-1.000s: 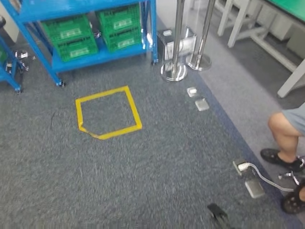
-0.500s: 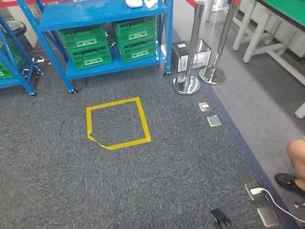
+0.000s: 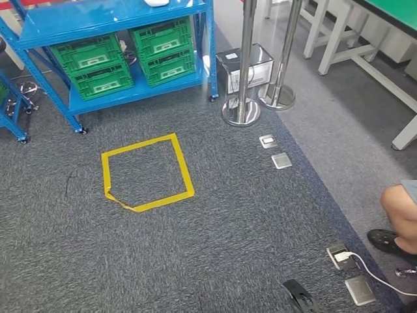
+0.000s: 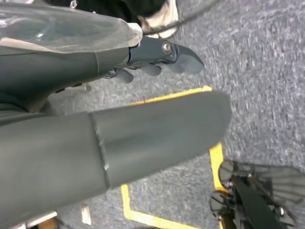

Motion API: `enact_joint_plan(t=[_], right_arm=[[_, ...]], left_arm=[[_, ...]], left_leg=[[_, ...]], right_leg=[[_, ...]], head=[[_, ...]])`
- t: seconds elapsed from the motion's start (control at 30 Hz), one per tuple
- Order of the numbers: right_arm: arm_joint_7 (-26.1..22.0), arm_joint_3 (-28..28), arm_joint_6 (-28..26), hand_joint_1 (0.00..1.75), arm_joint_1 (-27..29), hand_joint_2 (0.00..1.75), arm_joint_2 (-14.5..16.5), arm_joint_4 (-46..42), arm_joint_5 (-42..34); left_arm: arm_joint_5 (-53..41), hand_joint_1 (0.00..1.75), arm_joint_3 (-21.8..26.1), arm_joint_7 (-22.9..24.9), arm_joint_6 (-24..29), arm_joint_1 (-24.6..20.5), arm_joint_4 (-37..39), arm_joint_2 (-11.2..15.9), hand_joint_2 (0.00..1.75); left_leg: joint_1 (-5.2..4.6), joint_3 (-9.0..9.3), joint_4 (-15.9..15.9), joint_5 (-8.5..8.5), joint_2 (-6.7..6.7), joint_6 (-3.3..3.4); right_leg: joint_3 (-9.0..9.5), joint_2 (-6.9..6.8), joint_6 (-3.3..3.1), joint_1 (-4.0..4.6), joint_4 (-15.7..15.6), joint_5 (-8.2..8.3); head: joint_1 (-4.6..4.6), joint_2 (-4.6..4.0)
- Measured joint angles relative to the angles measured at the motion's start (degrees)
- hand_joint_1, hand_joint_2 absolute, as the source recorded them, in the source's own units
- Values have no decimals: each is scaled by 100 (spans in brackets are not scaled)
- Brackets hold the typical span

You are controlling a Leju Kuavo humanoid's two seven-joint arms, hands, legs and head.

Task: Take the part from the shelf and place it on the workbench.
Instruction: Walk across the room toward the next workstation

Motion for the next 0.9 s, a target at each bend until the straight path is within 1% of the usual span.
enact_joint_plan(t=[0.03,0.07,0.1,0.13,0.17,0.2,0.23,0.27,0.3,0.33,0.37,0.4,0.43,0.47,0.5,0.53,0.57,0.6,0.63,0.67,0.7,0.73,0.77,0.8,0.83,0.87,0.9], right_arm=[[1,4,16,0,0,0,13,-2,0],[8,10,31,0,1,0,14,-3,2],[17,17,50,0,2,0,15,-3,3],[27,25,71,0,2,0,15,-3,5],[38,31,87,0,-2,0,15,-3,8],[45,36,101,0,-7,0,12,-4,8],[50,39,108,0,-11,0,8,-3,9],[55,43,116,0,-11,0,3,-3,9],[61,49,125,0,-6,0,0,-2,9],[67,57,134,0,2,0,-4,-2,9],[72,64,142,0,10,0,-6,-2,9],[75,71,145,0,21,0,-9,-1,9],[77,76,148,0,27,0,-8,1,9],[79,80,151,0,26,0,-6,2,9],[79,83,153,0,25,0,-4,3,9],[78,86,155,0,19,0,-3,4,9],[77,89,158,0,12,0,-4,4,9],[75,93,162,0,15,0,-7,5,8],[72,99,167,0,18,0,-10,6,8],[66,107,172,0,22,0,-15,7,5],[54,114,175,0,25,0,-19,7,3],[36,118,175,0,22,0,-23,7,-1],[19,120,173,0,20,0,-26,7,-10],[2,121,170,0,18,0,-28,7,-27],[-14,121,168,0,18,0,-29,7,-51],[-27,121,165,0,18,0,-30,7,-73],[-37,121,163,0,17,0,-30,6,-90]], left_arm=[[2,0,1,1,1,-3,2,17,0],[3,0,1,1,2,-2,3,22,0],[4,0,2,1,2,6,4,19,0],[5,0,2,1,2,9,5,14,0],[7,0,2,1,1,8,5,8,0],[10,0,2,2,-1,2,5,-1,0],[14,0,2,2,-4,-6,4,-9,0],[19,0,2,3,-5,-9,4,-20,0],[25,0,2,6,-7,-5,4,-32,0],[31,0,2,10,-7,4,4,-45,0],[34,0,2,14,-6,13,4,-58,0],[37,0,2,17,-4,21,5,-65,0],[37,0,2,19,1,25,8,-65,0],[38,0,2,19,7,20,11,-61,0],[38,0,2,19,14,11,14,-56,0],[38,0,2,19,19,2,15,-55,0],[38,0,2,19,22,-6,15,-58,0],[38,0,2,19,24,-12,15,-62,0],[39,0,2,19,27,-16,15,-67,0],[39,0,2,19,31,-20,15,-73,0],[39,0,2,19,36,-23,15,-81,0],[44,0,2,19,43,-22,15,-87,0],[52,0,2,21,54,-17,15,-93,0],[60,0,2,23,66,-11,15,-99,0],[68,0,2,26,78,-6,15,-104,0],[71,0,3,27,87,-2,15,-107,0],[70,0,3,27,93,-1,15,-108,0]], left_leg=[[-15,50,-93,-15,-31,55],[-2,144,-245,42,-49,97],[16,256,-370,113,-48,102],[38,359,-458,143,-43,92],[69,448,-512,143,-46,70],[86,502,-531,124,-53,36],[109,542,-530,90,-68,8],[139,585,-527,44,-90,-27],[177,642,-519,-9,-119,-69],[224,705,-500,-70,-150,-114],[278,771,-466,-144,-181,-168],[322,823,-414,-233,-207,-231],[362,860,-343,-323,-227,-290],[385,865,-280,-404,-241,-346],[393,859,-230,-467,-246,-393],[401,858,-201,-501,-250,-424],[403,846,-176,-515,-248,-450],[410,808,-68,-495,-215,-472],[417,698,148,-457,-161,-490],[421,499,479,-438,-101,-507],[423,226,888,-478,-43,-524],[423,-72,1276,-603,-14,-533],[423,-341,1566,-774,-8,-533],[422,-542,1703,-911,-8,-521],[419,-652,1657,-930,-8,-498],[412,-671,1435,-791,-8,-466],[401,-616,1076,-494,-4,-428]], right_leg=[[54,8,20,-4,-10,39],[75,-2,37,-4,-12,65],[92,-5,60,1,32,74],[53,-2,101,3,150,29],[-49,0,142,-10,358,-76],[-221,5,193,-37,674,-215],[-440,8,245,-69,1020,-370],[-644,8,290,-102,1299,-498],[-783,7,338,-138,1429,-558],[-830,6,397,-176,1357,-507],[-794,10,473,-223,1103,-332],[-718,21,566,-277,766,-52],[-672,27,620,-305,484,143],[-647,33,597,-314,310,247],[-637,39,527,-304,259,298],[-635,31,412,-275,284,234],[-593,29,314,-262,296,226],[-537,22,263,-255,289,243],[-487,5,231,-251,268,223],[-431,-8,211,-248,237,211],[-373,-22,191,-239,200,192],[-315,-32,175,-228,164,169],[-251,-35,159,-214,132,138],[-183,-34,146,-200,108,97],[-112,-30,136,-187,93,51],[-40,-26,131,-177,86,2],[24,-24,129,-170,80,-48]], head=[[-7,0],[-21,0],[-29,-1],[-25,-1],[-19,-1],[-7,-1],[1,0],[7,0],[13,0],[20,0],[27,0],[44,0],[69,-1],[94,-1],[108,-1],[107,-1],[91,0],[66,0],[45,0],[25,0],[10,0],[0,0],[-3,0],[-4,0],[-6,0],[-7,0],[-7,0]])
